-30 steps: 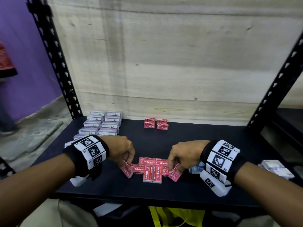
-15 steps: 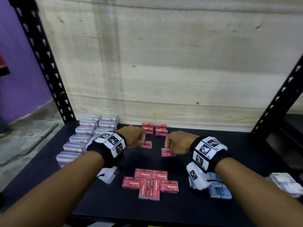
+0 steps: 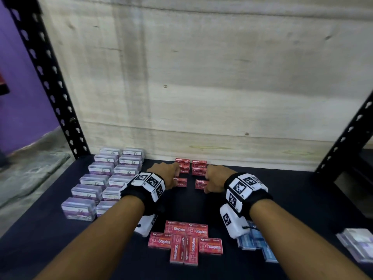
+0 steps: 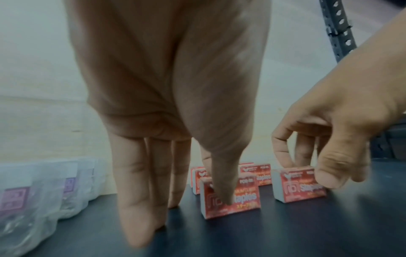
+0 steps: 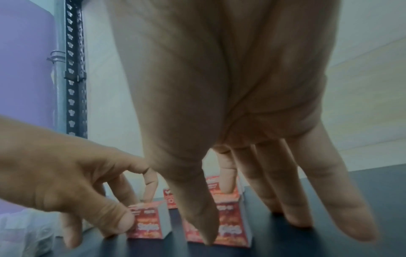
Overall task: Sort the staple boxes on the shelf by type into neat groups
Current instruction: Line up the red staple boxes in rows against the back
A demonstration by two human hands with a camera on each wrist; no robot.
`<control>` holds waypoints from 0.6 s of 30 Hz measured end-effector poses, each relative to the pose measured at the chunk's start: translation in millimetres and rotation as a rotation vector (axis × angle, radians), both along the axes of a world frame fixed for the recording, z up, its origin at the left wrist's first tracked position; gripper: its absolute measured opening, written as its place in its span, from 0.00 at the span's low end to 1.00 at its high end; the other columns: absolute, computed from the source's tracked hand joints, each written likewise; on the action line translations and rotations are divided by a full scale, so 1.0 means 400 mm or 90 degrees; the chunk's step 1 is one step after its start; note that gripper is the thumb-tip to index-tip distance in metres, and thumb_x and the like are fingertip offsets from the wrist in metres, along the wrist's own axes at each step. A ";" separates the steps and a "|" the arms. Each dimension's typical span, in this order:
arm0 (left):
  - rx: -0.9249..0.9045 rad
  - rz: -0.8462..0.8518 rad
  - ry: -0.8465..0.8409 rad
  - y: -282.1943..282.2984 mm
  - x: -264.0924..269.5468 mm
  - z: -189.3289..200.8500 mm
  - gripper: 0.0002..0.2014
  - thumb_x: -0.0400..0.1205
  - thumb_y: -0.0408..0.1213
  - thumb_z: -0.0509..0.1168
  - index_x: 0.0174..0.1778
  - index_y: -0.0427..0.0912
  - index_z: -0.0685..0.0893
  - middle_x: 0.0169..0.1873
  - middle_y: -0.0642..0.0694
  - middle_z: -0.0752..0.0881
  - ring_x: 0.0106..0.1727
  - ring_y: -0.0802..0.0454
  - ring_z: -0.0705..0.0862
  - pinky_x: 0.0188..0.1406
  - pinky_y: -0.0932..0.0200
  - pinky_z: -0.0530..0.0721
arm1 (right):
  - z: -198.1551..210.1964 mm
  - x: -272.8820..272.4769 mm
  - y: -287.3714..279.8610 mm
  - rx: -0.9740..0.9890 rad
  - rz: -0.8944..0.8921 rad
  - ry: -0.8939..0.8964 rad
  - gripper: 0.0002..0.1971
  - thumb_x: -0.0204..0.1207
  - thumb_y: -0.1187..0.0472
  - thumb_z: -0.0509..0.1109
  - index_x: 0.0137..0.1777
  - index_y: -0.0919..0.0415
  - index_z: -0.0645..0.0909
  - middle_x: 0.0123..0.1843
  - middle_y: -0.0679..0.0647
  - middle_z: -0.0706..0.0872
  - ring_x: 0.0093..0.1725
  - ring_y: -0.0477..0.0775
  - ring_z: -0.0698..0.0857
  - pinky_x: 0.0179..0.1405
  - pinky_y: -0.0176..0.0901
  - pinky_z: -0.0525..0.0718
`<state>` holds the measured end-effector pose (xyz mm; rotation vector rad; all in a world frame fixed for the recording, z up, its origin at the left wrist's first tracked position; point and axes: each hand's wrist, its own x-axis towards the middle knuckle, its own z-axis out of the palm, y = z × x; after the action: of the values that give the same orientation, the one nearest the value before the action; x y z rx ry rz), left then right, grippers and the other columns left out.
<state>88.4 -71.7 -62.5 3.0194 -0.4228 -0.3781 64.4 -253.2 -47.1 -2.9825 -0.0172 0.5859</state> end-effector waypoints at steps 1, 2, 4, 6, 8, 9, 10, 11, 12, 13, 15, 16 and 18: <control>-0.004 0.000 0.007 0.003 0.001 0.000 0.14 0.81 0.46 0.69 0.60 0.52 0.75 0.57 0.45 0.82 0.56 0.42 0.80 0.54 0.50 0.83 | 0.001 -0.002 -0.005 -0.003 -0.002 -0.003 0.28 0.77 0.54 0.74 0.73 0.63 0.70 0.65 0.59 0.82 0.61 0.60 0.84 0.56 0.48 0.84; -0.006 0.000 0.011 0.006 0.002 0.001 0.14 0.81 0.46 0.69 0.60 0.52 0.75 0.57 0.46 0.82 0.57 0.42 0.81 0.55 0.50 0.83 | 0.001 -0.004 -0.011 -0.006 0.002 -0.008 0.26 0.78 0.54 0.73 0.72 0.62 0.71 0.65 0.59 0.82 0.60 0.60 0.84 0.54 0.47 0.84; -0.004 -0.006 0.014 0.010 0.004 0.002 0.13 0.82 0.46 0.68 0.60 0.51 0.75 0.58 0.46 0.83 0.59 0.43 0.81 0.56 0.52 0.82 | 0.005 -0.006 -0.016 -0.007 0.015 -0.009 0.21 0.79 0.54 0.71 0.68 0.61 0.74 0.64 0.58 0.83 0.59 0.59 0.84 0.57 0.49 0.84; 0.004 -0.017 0.010 0.010 0.006 0.000 0.13 0.82 0.47 0.67 0.61 0.51 0.76 0.59 0.46 0.84 0.60 0.42 0.81 0.58 0.51 0.82 | 0.010 -0.006 -0.014 -0.011 0.021 -0.003 0.17 0.81 0.56 0.70 0.66 0.60 0.77 0.64 0.57 0.83 0.60 0.59 0.84 0.61 0.51 0.84; 0.007 -0.018 0.007 0.009 0.009 -0.003 0.13 0.83 0.48 0.66 0.62 0.51 0.76 0.59 0.46 0.84 0.61 0.42 0.81 0.59 0.50 0.82 | 0.014 -0.001 -0.007 -0.018 0.023 -0.002 0.16 0.82 0.58 0.69 0.67 0.61 0.78 0.65 0.58 0.83 0.62 0.60 0.84 0.64 0.52 0.84; 0.008 -0.016 0.006 0.009 0.010 -0.004 0.14 0.83 0.48 0.66 0.63 0.51 0.75 0.59 0.45 0.84 0.62 0.42 0.80 0.59 0.50 0.82 | 0.014 0.002 -0.003 -0.021 0.023 -0.001 0.16 0.82 0.59 0.69 0.67 0.62 0.78 0.66 0.59 0.83 0.63 0.60 0.84 0.64 0.52 0.83; 0.011 -0.014 0.002 0.008 0.013 -0.006 0.14 0.83 0.48 0.65 0.63 0.51 0.75 0.59 0.45 0.83 0.62 0.41 0.80 0.59 0.49 0.82 | 0.013 0.005 0.002 -0.024 0.024 -0.001 0.16 0.82 0.60 0.69 0.69 0.62 0.77 0.66 0.59 0.83 0.64 0.60 0.83 0.64 0.51 0.83; 0.013 -0.012 -0.002 0.007 0.016 -0.008 0.14 0.84 0.47 0.65 0.64 0.51 0.75 0.59 0.45 0.83 0.62 0.41 0.80 0.59 0.49 0.82 | 0.011 0.006 0.006 -0.026 0.023 -0.002 0.17 0.83 0.60 0.68 0.70 0.62 0.76 0.67 0.60 0.82 0.64 0.60 0.83 0.64 0.51 0.83; 0.012 -0.011 -0.005 0.005 0.019 -0.009 0.14 0.84 0.46 0.64 0.64 0.51 0.74 0.59 0.45 0.84 0.62 0.41 0.80 0.60 0.48 0.82 | 0.009 0.007 0.009 -0.027 0.021 -0.004 0.18 0.83 0.61 0.68 0.71 0.61 0.74 0.68 0.60 0.81 0.65 0.61 0.82 0.64 0.51 0.82; 0.011 -0.011 -0.006 0.002 0.022 -0.011 0.13 0.84 0.46 0.64 0.64 0.51 0.74 0.59 0.44 0.84 0.62 0.41 0.80 0.61 0.47 0.81 | 0.005 0.008 0.012 -0.028 0.018 -0.009 0.19 0.83 0.61 0.68 0.72 0.61 0.73 0.69 0.60 0.81 0.66 0.61 0.81 0.64 0.50 0.82; 0.011 -0.008 -0.004 -0.003 0.029 -0.012 0.14 0.84 0.46 0.64 0.64 0.50 0.73 0.59 0.44 0.84 0.61 0.40 0.80 0.61 0.46 0.81 | -0.002 0.009 0.018 -0.031 0.016 -0.021 0.20 0.83 0.62 0.67 0.74 0.61 0.71 0.69 0.60 0.80 0.68 0.62 0.79 0.63 0.50 0.81; 0.009 -0.004 -0.004 -0.004 0.030 -0.012 0.14 0.84 0.46 0.64 0.65 0.50 0.73 0.58 0.43 0.84 0.60 0.40 0.80 0.60 0.46 0.82 | -0.004 0.011 0.021 -0.033 0.018 -0.027 0.21 0.83 0.62 0.67 0.74 0.61 0.70 0.69 0.61 0.80 0.68 0.63 0.79 0.62 0.50 0.81; -0.004 0.007 -0.006 -0.005 0.035 -0.010 0.14 0.84 0.46 0.64 0.64 0.51 0.73 0.57 0.42 0.84 0.58 0.40 0.82 0.57 0.47 0.84 | -0.005 0.014 0.027 -0.033 0.020 -0.037 0.21 0.83 0.61 0.67 0.74 0.61 0.69 0.69 0.61 0.79 0.69 0.63 0.79 0.62 0.50 0.80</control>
<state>102.5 -73.7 -66.6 3.0178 -0.4064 -0.3624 70.1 -242.4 -49.3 -3.0542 -0.0553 0.5102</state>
